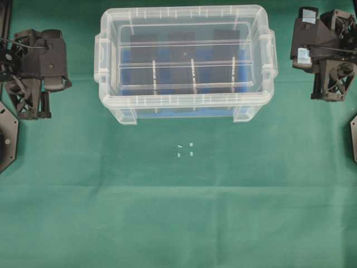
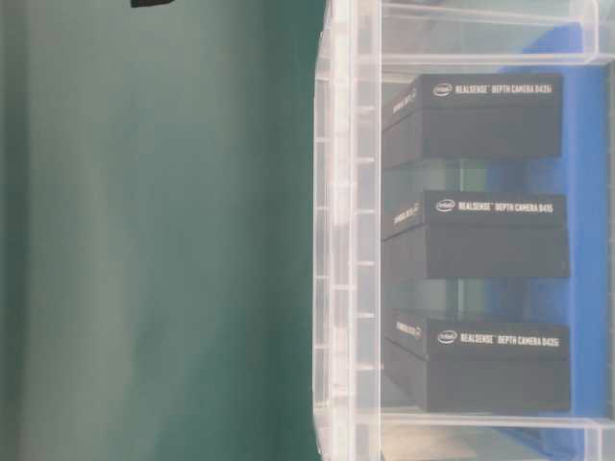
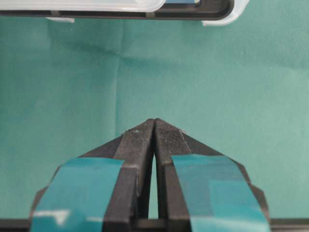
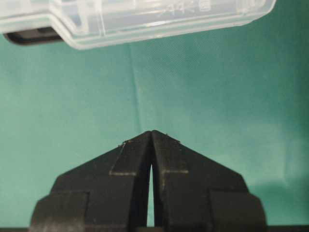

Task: Clamp the lid of the box with both arms, then lift and open it.
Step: 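Move both grippers onto the lid rim at the left and right ends, then clamp the lid edges between both grippers from opposite sides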

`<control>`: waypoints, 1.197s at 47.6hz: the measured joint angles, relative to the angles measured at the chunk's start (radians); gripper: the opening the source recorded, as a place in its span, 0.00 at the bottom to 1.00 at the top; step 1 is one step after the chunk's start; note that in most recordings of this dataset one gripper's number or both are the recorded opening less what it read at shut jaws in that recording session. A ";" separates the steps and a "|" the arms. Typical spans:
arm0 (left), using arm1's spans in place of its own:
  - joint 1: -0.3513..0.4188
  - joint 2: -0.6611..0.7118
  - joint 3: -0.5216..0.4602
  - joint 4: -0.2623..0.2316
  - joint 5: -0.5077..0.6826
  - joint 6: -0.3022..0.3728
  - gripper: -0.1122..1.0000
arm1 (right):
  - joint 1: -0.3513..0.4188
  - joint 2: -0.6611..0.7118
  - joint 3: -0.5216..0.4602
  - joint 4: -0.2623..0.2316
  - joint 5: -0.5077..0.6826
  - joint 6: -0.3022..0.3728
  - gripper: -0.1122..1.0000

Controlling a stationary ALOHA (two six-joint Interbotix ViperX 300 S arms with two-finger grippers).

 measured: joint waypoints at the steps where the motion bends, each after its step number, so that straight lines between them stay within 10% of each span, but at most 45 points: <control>1: 0.000 0.002 0.000 0.000 0.002 0.000 0.11 | -0.002 0.000 0.002 0.000 0.000 -0.011 0.10; 13: 0.000 0.009 -0.005 0.000 0.015 0.000 0.11 | -0.002 0.000 0.000 -0.002 -0.002 -0.097 0.10; 57: 0.038 0.301 -0.209 0.002 0.009 0.075 0.11 | 0.000 0.193 -0.101 0.000 -0.097 -0.097 0.10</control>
